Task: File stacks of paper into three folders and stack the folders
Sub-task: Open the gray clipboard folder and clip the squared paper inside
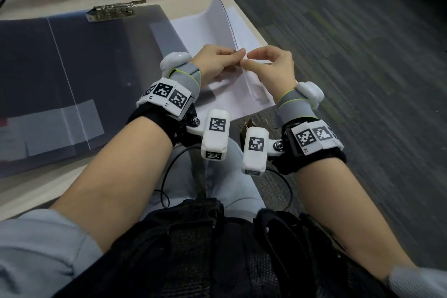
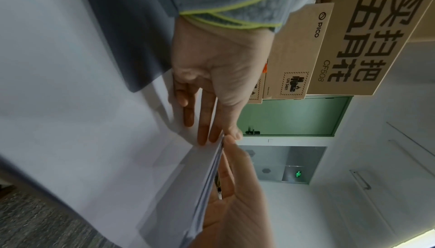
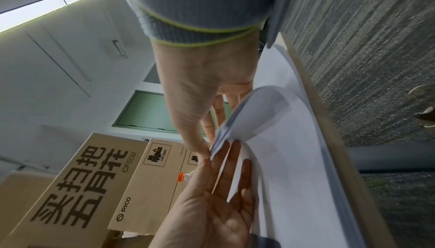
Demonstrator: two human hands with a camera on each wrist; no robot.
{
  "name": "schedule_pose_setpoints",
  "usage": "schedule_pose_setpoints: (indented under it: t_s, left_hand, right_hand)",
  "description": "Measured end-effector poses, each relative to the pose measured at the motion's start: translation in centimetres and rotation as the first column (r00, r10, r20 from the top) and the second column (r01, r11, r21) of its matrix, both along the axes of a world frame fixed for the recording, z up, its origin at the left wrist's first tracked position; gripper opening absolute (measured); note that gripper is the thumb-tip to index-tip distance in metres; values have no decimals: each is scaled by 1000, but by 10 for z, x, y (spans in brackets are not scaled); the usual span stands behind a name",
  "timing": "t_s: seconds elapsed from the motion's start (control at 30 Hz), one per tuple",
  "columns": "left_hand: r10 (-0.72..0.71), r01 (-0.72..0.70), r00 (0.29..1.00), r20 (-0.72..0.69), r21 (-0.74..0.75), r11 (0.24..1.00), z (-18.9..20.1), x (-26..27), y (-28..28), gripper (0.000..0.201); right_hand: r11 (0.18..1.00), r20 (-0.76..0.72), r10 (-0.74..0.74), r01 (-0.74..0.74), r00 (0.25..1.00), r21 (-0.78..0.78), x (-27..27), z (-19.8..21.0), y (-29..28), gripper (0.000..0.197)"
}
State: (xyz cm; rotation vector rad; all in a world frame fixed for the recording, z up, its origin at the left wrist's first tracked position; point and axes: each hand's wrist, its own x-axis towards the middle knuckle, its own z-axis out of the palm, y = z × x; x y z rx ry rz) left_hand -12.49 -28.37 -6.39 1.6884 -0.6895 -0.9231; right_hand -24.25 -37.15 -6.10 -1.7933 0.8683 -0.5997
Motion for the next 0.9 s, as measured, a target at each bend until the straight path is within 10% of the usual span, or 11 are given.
schedule_pose_setpoints:
  t_s: [0.9]
  left_hand:
    - [125, -129, 981, -148, -15, 992, 1, -4, -7, 15]
  right_hand:
    - [994, 209, -4, -18, 978, 105, -2, -5, -6, 22]
